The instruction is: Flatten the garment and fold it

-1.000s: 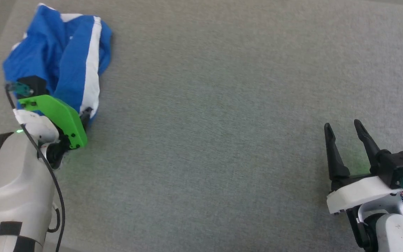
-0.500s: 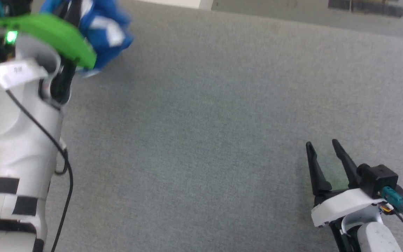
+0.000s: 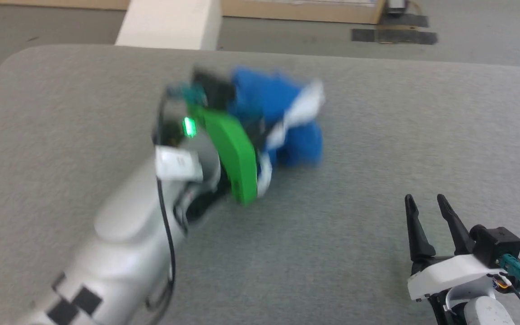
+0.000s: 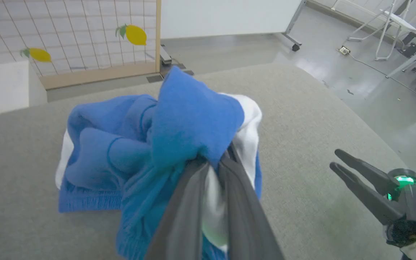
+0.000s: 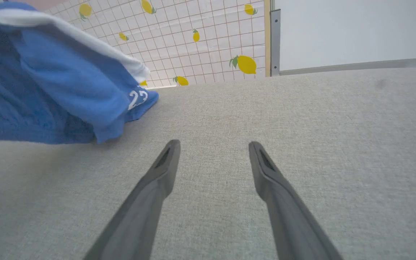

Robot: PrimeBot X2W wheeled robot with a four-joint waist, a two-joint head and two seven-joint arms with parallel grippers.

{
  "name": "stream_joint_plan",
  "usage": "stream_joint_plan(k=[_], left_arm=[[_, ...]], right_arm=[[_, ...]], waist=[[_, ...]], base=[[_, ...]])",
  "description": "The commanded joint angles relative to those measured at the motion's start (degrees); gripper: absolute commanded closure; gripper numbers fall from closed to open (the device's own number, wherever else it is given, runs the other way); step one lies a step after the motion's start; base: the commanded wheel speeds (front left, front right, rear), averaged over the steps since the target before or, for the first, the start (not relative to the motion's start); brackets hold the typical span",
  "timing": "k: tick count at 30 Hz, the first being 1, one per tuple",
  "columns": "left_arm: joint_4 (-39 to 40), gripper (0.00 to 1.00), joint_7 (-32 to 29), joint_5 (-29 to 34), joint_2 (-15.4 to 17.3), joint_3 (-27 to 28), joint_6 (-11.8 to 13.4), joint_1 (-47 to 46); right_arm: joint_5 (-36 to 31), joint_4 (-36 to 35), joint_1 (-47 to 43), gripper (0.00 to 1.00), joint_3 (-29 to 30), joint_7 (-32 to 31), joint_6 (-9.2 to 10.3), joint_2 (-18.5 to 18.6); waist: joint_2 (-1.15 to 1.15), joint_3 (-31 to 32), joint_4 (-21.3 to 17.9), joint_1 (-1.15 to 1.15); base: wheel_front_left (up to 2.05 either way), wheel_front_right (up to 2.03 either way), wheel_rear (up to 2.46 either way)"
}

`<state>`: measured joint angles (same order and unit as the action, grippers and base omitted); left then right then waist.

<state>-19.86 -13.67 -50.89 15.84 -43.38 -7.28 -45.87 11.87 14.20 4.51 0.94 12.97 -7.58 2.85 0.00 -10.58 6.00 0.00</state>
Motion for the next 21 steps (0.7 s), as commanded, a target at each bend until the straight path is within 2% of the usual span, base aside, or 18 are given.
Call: stream_joint_plan(k=[1, 6, 9, 10, 11, 15, 21], left_arm=[[-0.4, 1.0, -1.3, -2.4, 0.3, -1.1, -0.2, 2.9], [-3.2, 1.0, -10.8, -6.8, 2.2, -7.5, -0.2, 10.3], [-3.9, 1.0, -15.6, -9.0, 2.7, -9.5, -0.2, 13.0], [-3.7, 0.9, -16.4, -10.0, 2.6, -9.5, -0.2, 13.6], [-3.5, 0.0, -16.9, -10.9, 2.5, -9.2, -0.1, 14.0], [-1.0, 0.0, -14.3, -13.5, 2.4, -5.5, 0.7, 13.9], [4.1, 0.0, -2.3, -16.9, 4.3, 5.6, 2.6, 14.6]], right_arm=[[0.7, 0.3, -0.3, 0.0, 0.1, 0.6, 0.09, 0.0], [1.5, 1.7, -0.9, 0.0, 0.0, 1.2, 0.09, 0.0], [1.9, 2.4, -1.1, 0.0, -0.1, 1.5, 0.09, 0.0], [2.0, 2.7, -1.1, 0.0, -0.2, 1.6, 0.09, 0.0], [2.0, 2.9, -1.1, 0.0, -0.2, 1.6, 0.09, 0.0], [2.1, 3.6, -0.7, 0.0, -0.1, 1.8, 0.09, 0.0], [2.7, 4.1, 0.0, 0.0, 0.4, 1.9, 0.09, 0.0]], waist=[[0.0, 0.5, -4.4, 0.0], [0.0, 0.2, -5.8, 0.0], [0.0, 0.3, -5.8, 0.0], [0.0, 0.4, -5.6, 0.0], [0.0, 0.6, -5.4, 0.0], [0.0, 1.8, -4.3, 0.0], [0.0, 4.0, -3.1, 0.0]], base=[[0.0, 0.0, 0.0], [0.0, 0.0, 0.0], [0.0, 0.0, 0.0], [0.0, 0.0, 0.0], [0.0, 0.0, 0.0], [0.0, 0.0, 0.0], [0.0, 0.0, 0.0]])
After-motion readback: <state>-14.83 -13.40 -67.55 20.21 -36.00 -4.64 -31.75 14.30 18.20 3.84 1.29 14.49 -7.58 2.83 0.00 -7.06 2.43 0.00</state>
